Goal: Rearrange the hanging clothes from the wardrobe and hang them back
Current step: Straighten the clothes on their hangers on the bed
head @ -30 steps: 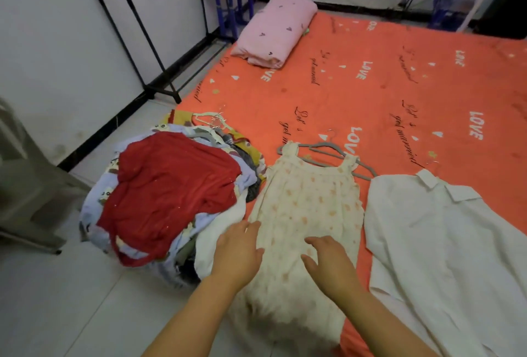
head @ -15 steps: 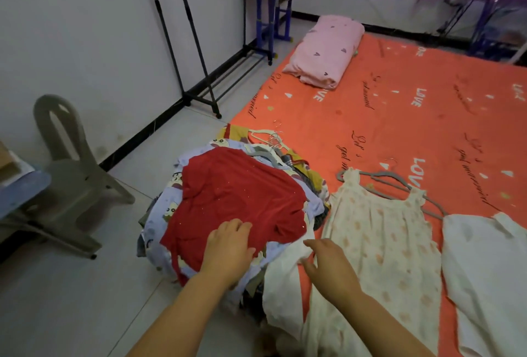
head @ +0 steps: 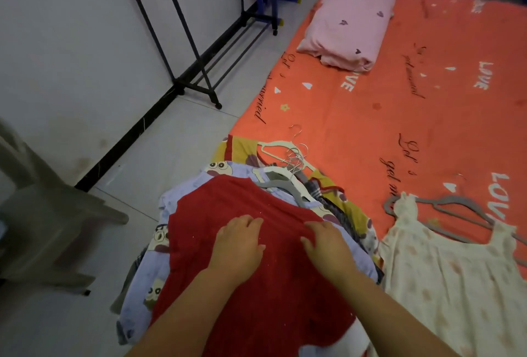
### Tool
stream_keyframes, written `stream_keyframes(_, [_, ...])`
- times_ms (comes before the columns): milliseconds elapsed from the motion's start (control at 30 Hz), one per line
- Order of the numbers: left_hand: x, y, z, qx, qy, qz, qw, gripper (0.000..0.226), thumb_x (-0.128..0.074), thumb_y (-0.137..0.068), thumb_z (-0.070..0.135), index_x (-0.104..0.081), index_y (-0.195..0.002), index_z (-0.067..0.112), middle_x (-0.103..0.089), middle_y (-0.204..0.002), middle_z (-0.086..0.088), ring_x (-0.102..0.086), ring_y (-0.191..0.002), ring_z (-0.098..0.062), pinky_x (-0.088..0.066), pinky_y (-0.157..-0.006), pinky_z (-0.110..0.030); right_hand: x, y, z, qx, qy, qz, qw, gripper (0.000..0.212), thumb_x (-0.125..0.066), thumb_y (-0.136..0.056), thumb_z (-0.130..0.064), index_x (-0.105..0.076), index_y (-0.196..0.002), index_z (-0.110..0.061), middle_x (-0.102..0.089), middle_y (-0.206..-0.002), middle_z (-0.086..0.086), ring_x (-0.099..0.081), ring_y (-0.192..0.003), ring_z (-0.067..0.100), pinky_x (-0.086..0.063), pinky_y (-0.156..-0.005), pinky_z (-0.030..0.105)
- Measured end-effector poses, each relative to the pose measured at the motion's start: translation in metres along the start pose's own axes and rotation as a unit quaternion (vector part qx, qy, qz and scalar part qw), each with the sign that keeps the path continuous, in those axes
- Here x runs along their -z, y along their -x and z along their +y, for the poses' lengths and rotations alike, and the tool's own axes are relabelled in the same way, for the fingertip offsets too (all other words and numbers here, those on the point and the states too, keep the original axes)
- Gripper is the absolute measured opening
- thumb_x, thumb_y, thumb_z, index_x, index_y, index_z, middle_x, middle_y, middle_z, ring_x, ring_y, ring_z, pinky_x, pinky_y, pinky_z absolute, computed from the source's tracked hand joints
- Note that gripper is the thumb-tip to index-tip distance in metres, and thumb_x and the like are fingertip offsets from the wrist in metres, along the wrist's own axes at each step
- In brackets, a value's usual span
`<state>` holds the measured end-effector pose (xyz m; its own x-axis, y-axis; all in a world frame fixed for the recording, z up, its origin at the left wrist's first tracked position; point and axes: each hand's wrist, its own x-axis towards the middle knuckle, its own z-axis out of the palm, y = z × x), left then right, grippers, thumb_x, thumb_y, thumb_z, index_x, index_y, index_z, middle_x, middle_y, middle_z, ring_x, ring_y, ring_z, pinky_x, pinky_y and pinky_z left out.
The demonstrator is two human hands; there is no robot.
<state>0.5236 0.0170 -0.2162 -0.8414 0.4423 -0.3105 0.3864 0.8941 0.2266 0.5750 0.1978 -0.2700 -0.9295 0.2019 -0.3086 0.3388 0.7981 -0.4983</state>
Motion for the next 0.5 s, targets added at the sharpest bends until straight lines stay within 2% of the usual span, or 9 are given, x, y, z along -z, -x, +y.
stream_keyframes(167, [-0.025,-0.069,-0.012,0.002,0.015,-0.023,1.000,0.054,-0.050,-0.092,0.038,-0.031,-0.141,0.025,-0.036,-0.144,0.001,-0.033,-0.131,-0.017,-0.028,-0.107,-0.034,-0.020,-0.082,0.010,-0.024,0.000,0.021,0.999,0.039,-0.054,-0.091,-0.023,-0.052,-0.129,-0.013,-0.054,-0.124,0.012,-0.047,-0.116,0.028,-0.037,-0.096,0.036])
stream_keyframes(267, [-0.042,-0.098,-0.017,0.002,0.021,-0.032,0.999,0.055,-0.050,-0.092,0.038,-0.031,-0.141,0.025,-0.036,-0.143,0.001,-0.033,-0.130,-0.017,-0.029,-0.106,-0.033,-0.037,-0.116,0.019,-0.026,0.041,0.043,0.998,0.037,-0.051,-0.092,-0.025,-0.051,-0.127,-0.014,-0.052,-0.124,0.009,-0.041,-0.116,0.028,-0.033,-0.095,0.035])
stream_keyframes(400, [-0.062,-0.119,-0.026,0.005,0.029,-0.035,0.999,0.056,-0.050,-0.092,0.039,-0.030,-0.142,0.024,-0.036,-0.143,0.001,-0.032,-0.130,-0.016,-0.028,-0.107,-0.033,-0.058,-0.142,0.024,-0.040,0.063,0.065,0.995,0.043,-0.057,-0.090,-0.031,-0.049,-0.129,-0.015,-0.051,-0.125,0.009,-0.042,-0.116,0.028,-0.036,-0.093,0.037])
stream_keyframes(500, [-0.069,-0.124,-0.031,0.005,0.037,-0.033,0.999,0.056,-0.049,-0.092,0.039,-0.029,-0.143,0.024,-0.035,-0.143,0.001,-0.031,-0.131,-0.016,-0.027,-0.108,-0.033,-0.067,-0.148,0.024,-0.054,0.061,0.084,0.993,0.040,-0.060,-0.088,-0.028,-0.052,-0.125,-0.014,-0.052,-0.122,0.009,-0.044,-0.113,0.029,-0.037,-0.090,0.039])
